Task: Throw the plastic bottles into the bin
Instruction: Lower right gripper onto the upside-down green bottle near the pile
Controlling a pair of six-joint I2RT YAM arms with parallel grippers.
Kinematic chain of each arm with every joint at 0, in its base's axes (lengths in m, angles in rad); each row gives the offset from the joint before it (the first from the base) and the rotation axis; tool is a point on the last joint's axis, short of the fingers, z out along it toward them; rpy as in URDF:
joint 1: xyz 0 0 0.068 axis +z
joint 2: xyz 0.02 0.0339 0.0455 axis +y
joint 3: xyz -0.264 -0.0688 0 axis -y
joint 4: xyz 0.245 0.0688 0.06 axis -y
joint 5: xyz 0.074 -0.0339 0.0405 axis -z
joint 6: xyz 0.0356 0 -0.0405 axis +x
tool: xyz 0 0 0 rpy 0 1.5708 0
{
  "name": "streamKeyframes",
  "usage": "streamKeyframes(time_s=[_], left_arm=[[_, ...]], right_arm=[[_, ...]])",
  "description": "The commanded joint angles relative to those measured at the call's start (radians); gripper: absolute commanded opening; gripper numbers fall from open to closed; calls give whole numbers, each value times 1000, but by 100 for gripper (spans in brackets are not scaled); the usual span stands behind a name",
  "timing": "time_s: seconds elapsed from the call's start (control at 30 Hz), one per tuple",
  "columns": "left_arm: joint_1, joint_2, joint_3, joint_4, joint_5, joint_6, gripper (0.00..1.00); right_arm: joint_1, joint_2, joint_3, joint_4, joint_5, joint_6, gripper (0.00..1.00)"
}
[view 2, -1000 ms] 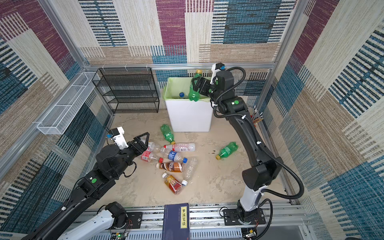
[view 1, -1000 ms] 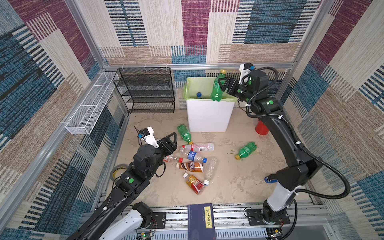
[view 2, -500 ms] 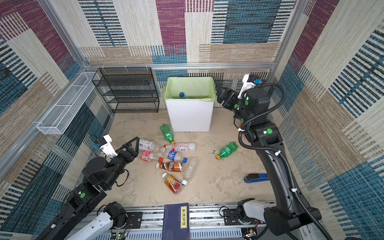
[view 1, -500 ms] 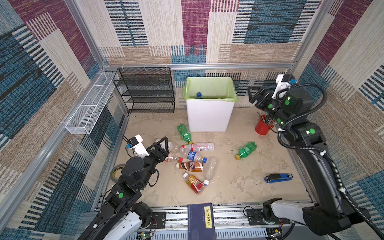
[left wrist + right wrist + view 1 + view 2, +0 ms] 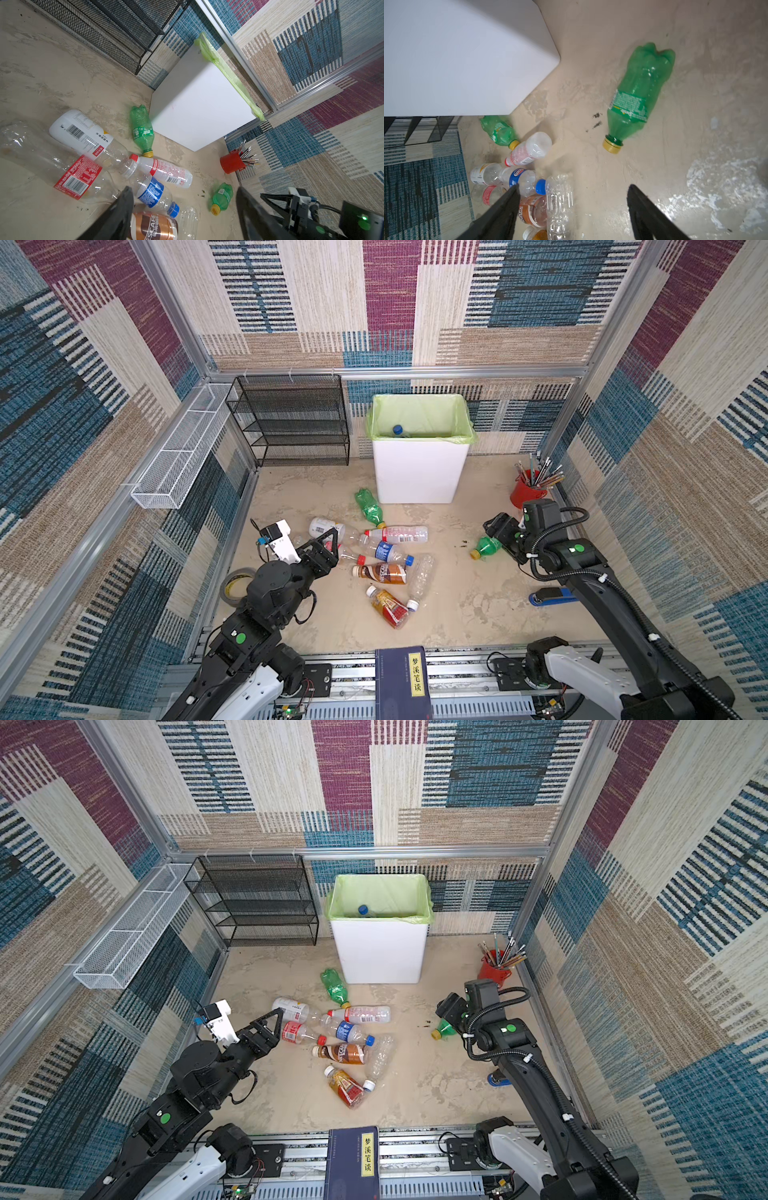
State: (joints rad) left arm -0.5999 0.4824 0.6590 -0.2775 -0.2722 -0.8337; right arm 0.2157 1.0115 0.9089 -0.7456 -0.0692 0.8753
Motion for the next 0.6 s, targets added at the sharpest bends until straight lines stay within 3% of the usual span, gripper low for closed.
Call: streamKeyframes(time_s=[0.0,0.3,0.57], left_arm=[[0,-3,-7,-31,63,44,78],[0,6,2,-48,89,85,78],[2,118,58,-16,126,145,78]], right_arm=[[-15,21,-34,-13,-15,31,83],[-151,159,-62,57,-55,-47,84],[-219,380,38,166,-158,-97,85]])
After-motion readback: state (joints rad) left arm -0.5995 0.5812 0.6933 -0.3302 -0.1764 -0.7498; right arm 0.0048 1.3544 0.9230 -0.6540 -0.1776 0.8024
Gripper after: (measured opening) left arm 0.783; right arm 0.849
